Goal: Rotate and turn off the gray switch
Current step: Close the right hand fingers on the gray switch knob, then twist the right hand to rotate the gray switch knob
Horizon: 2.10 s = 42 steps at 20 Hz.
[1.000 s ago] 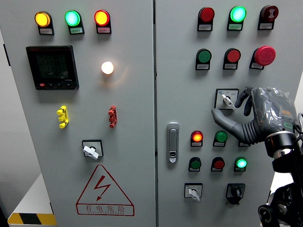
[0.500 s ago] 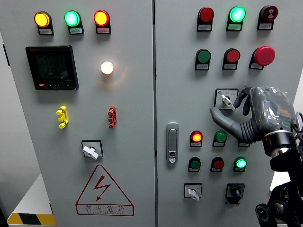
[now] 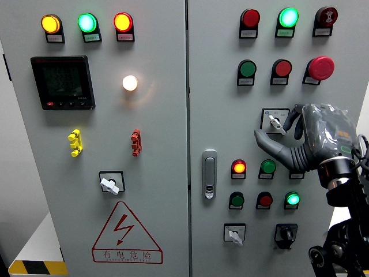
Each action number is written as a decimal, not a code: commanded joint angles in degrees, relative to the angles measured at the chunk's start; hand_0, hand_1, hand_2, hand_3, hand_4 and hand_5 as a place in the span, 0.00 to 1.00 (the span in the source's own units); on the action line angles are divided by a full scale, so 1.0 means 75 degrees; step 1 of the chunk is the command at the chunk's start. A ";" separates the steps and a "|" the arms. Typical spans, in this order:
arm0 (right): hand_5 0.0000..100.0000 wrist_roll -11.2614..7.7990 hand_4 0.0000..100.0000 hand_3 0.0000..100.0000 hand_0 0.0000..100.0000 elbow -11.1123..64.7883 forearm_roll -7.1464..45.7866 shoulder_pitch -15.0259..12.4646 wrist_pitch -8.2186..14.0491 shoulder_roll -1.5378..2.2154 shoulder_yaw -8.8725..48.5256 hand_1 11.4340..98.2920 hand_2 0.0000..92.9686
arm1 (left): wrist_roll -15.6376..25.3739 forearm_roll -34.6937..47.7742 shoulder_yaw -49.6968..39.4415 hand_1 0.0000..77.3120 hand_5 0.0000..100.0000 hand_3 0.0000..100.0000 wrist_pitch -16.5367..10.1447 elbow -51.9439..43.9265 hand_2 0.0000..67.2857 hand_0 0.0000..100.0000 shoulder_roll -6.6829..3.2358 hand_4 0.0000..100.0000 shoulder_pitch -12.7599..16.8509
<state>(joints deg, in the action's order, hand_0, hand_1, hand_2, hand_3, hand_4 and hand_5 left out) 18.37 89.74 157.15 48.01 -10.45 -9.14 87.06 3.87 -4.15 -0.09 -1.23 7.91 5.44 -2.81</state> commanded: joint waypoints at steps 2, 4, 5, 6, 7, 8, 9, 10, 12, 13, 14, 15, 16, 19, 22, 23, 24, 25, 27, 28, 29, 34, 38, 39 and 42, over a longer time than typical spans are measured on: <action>1.00 0.0058 0.99 0.87 0.00 -0.0013 0.0000 0.0009 -0.0001 0.0000 -0.0006 0.20 0.73 | 0.0000 0.0002 0.0000 0.00 0.12 0.18 0.0000 0.0000 0.20 0.00 0.0002 0.10 0.0000; 1.00 0.0070 0.99 0.87 0.00 -0.0036 0.0000 0.0020 -0.0001 0.0000 -0.0018 0.20 0.73 | 0.0000 0.0002 0.0000 0.00 0.12 0.18 0.0000 0.0000 0.20 0.00 -0.0010 0.10 0.0000; 1.00 0.0094 0.99 0.87 0.00 -0.0036 0.0011 0.0020 0.0010 0.0000 -0.0018 0.20 0.73 | 0.0000 -0.0009 0.0000 0.00 0.12 0.18 0.0000 0.0000 0.20 0.00 0.0002 0.10 0.0000; 1.00 0.0105 0.99 0.87 0.00 -0.0048 0.0000 0.0020 0.0034 0.0000 -0.0018 0.20 0.73 | 0.0000 -0.0010 0.0000 0.00 0.12 0.18 0.0000 0.0000 0.20 0.00 0.0002 0.10 0.0000; 1.00 0.0117 0.99 0.87 0.00 -0.0048 0.0000 0.0020 0.0034 0.0000 -0.0018 0.20 0.73 | 0.0000 0.0002 0.0000 0.00 0.12 0.18 0.0000 0.0000 0.20 0.00 0.0002 0.10 0.0000; 1.00 0.0117 0.99 0.87 0.00 -0.0048 0.0000 0.0020 0.0034 0.0000 -0.0041 0.21 0.73 | 0.0000 0.0002 0.0000 0.00 0.12 0.18 0.0000 0.0000 0.20 0.00 -0.0010 0.10 0.0000; 1.00 0.0117 0.99 0.87 0.03 -0.0048 0.0011 0.0020 0.0034 0.0000 -0.0065 0.21 0.73 | 0.0000 0.0002 0.0000 0.00 0.12 0.18 0.0000 0.0000 0.20 0.00 0.0002 0.10 0.0000; 1.00 0.0117 0.99 0.87 0.07 -0.0048 0.0000 0.0020 0.0034 0.0000 -0.0077 0.21 0.74 | 0.0000 0.0002 0.0000 0.00 0.12 0.18 0.0000 0.0000 0.20 0.00 0.0002 0.10 0.0000; 1.00 0.0117 0.99 0.88 0.17 -0.0048 0.0000 0.0020 0.0045 0.0000 -0.0077 0.21 0.74 | 0.0000 -0.0009 0.0000 0.00 0.12 0.18 0.0000 0.0000 0.20 0.00 -0.0010 0.10 0.0000; 1.00 0.0117 0.99 0.88 0.19 -0.0048 0.0000 0.0020 0.0046 0.0000 -0.0077 0.21 0.74 | 0.0000 0.0002 0.0000 0.00 0.12 0.18 0.0000 0.0000 0.20 0.00 0.0002 0.10 0.0000; 1.00 0.0117 0.99 0.88 0.22 -0.0048 0.0000 0.0009 0.0046 0.0000 -0.0077 0.21 0.74 | 0.0000 0.0002 0.0000 0.00 0.12 0.18 0.0000 0.0000 0.20 0.00 0.0002 0.10 0.0000; 1.00 0.0117 0.99 0.88 0.25 -0.0048 0.0011 0.0009 0.0046 0.0000 -0.0077 0.21 0.74 | 0.0000 0.0002 0.0000 0.00 0.12 0.18 0.0000 0.0000 0.20 0.00 -0.0010 0.10 0.0000; 1.00 0.0117 0.99 0.88 0.30 -0.0048 0.0011 0.0009 0.0046 0.0000 -0.0077 0.21 0.74 | 0.0000 0.0002 0.0000 0.00 0.12 0.18 0.0000 0.0000 0.20 0.00 0.0002 0.10 0.0000; 1.00 0.0117 0.99 0.88 0.40 -0.0048 0.0011 0.0009 0.0046 0.0000 -0.0077 0.21 0.74 | 0.0000 0.0002 0.0000 0.00 0.12 0.18 0.0000 0.0000 0.20 0.00 0.0002 0.10 0.0000; 1.00 0.0117 0.99 0.88 0.47 -0.0048 0.0000 0.0009 0.0046 0.0000 -0.0077 0.21 0.75 | 0.0000 0.0002 0.0000 0.00 0.12 0.18 0.0000 0.0000 0.20 0.00 0.0002 0.10 0.0000; 1.00 0.0117 0.99 0.88 0.48 -0.0048 0.0011 0.0009 0.0046 0.0000 -0.0077 0.21 0.75 | 0.0000 -0.0009 0.0000 0.00 0.12 0.18 0.0000 0.0000 0.20 0.00 0.0002 0.10 0.0000; 1.00 0.0129 0.99 0.88 0.49 -0.0048 0.0011 0.0009 0.0046 0.0000 -0.0077 0.21 0.75 | 0.0000 0.0002 0.0000 0.00 0.12 0.18 0.0000 0.0000 0.20 0.00 0.0002 0.10 0.0000; 1.00 0.0152 0.99 0.88 0.50 -0.0048 0.0000 0.0009 0.0046 0.0000 -0.0065 0.21 0.75 | 0.0000 0.0002 0.0000 0.00 0.12 0.18 0.0000 0.0000 0.20 0.00 0.0002 0.10 0.0000; 1.00 0.0199 0.99 0.88 0.52 -0.0048 0.0000 0.0009 0.0046 0.0000 -0.0065 0.21 0.75 | 0.0000 0.0002 0.0000 0.00 0.12 0.18 0.0000 0.0000 0.20 0.00 -0.0010 0.10 0.0012; 1.00 0.0199 0.99 0.88 0.54 -0.0048 0.0011 0.0009 0.0046 0.0000 -0.0077 0.21 0.75 | 0.0000 0.0002 0.0000 0.00 0.12 0.18 0.0000 0.0000 0.20 0.00 0.0002 0.10 0.0000; 1.00 0.0199 0.99 0.88 0.55 -0.0048 0.0000 -0.0003 0.0046 0.0000 -0.0077 0.21 0.75 | 0.0000 0.0002 0.0000 0.00 0.12 0.18 0.0000 0.0000 0.20 0.00 0.0002 0.10 0.0000; 1.00 0.0199 0.99 0.89 0.60 -0.0048 0.0000 0.0009 0.0046 0.0000 -0.0089 0.21 0.76 | 0.0000 -0.0010 0.0000 0.00 0.12 0.18 0.0000 0.0000 0.20 0.00 -0.0010 0.10 0.0000; 1.00 0.0199 0.99 0.89 0.63 -0.0048 0.0000 0.0032 0.0046 0.0000 -0.0089 0.21 0.76 | 0.0000 0.0002 0.0000 0.00 0.12 0.18 0.0000 0.0000 0.20 0.00 -0.0010 0.10 0.0000; 1.00 0.0199 0.99 0.89 0.63 -0.0048 0.0000 0.0032 0.0046 0.0000 -0.0089 0.21 0.76 | 0.0000 0.0002 0.0000 0.00 0.12 0.18 0.0000 0.0000 0.20 0.00 -0.0010 0.10 0.0000; 1.00 0.0199 0.99 0.89 0.64 -0.0036 0.0000 0.0044 0.0046 0.0000 -0.0088 0.21 0.76 | 0.0000 -0.0009 0.0000 0.00 0.12 0.18 0.0000 0.0000 0.20 0.00 0.0002 0.10 0.0000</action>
<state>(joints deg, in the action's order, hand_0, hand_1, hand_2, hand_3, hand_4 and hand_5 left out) 19.86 89.40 157.15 48.25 -10.06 -9.15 86.38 3.87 -4.15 -0.09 -1.23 7.91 5.39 -2.81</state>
